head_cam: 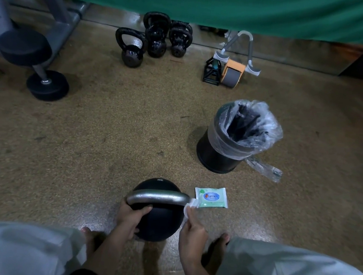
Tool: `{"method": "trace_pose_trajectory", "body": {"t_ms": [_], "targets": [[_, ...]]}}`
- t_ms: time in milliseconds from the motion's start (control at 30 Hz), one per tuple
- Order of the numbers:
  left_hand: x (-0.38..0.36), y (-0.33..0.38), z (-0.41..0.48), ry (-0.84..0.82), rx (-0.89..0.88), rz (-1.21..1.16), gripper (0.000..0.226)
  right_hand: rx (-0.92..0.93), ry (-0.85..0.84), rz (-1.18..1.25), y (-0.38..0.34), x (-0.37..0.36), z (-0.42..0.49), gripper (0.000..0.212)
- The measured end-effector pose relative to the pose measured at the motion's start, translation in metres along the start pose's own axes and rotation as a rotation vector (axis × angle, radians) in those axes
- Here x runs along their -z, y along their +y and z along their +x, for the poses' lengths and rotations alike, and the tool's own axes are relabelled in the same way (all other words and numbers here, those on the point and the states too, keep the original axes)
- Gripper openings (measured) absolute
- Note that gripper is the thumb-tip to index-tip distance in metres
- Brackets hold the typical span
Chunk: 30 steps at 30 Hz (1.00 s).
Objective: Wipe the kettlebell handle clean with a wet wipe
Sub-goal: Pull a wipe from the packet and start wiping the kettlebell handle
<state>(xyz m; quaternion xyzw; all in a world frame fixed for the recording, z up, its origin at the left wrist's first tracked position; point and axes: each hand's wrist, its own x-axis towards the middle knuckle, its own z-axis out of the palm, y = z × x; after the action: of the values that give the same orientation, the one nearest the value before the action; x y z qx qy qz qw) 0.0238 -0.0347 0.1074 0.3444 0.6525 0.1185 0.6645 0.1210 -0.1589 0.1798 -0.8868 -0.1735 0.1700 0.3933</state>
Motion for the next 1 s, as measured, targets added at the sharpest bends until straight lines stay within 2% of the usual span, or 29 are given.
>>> {"method": "trace_pose_trajectory", "body": {"t_ms": [67,233,333,467,667,767,900,1000], "targets": [[0.000,0.001,0.000,0.004,0.001,0.002,0.069,-0.011,-0.005,-0.002,-0.004,0.000,0.013,0.038],[-0.002,0.000,0.000,0.001,-0.002,0.001,0.068,0.095,0.035,-0.006,-0.022,0.001,0.017,0.039],[-0.001,0.002,0.000,0.001,-0.002,-0.013,0.069,0.015,-0.009,-0.021,-0.013,0.005,0.014,0.039],[-0.002,0.004,0.000,-0.005,-0.001,-0.037,0.071,-0.049,-0.110,-0.177,-0.021,0.013,0.043,0.037],[0.000,0.001,-0.001,-0.014,0.019,-0.028,0.065,0.210,-0.228,-0.306,-0.028,0.027,0.043,0.041],[0.000,0.002,-0.002,-0.011,0.014,-0.035,0.065,0.223,-0.279,-0.396,-0.024,0.029,0.061,0.043],[-0.001,0.003,-0.004,-0.004,-0.003,-0.029,0.067,0.250,-0.513,-0.576,-0.033,0.015,0.094,0.042],[-0.001,0.003,-0.004,-0.002,0.003,-0.017,0.066,0.317,-0.527,-0.566,-0.038,0.016,0.096,0.039]]}}
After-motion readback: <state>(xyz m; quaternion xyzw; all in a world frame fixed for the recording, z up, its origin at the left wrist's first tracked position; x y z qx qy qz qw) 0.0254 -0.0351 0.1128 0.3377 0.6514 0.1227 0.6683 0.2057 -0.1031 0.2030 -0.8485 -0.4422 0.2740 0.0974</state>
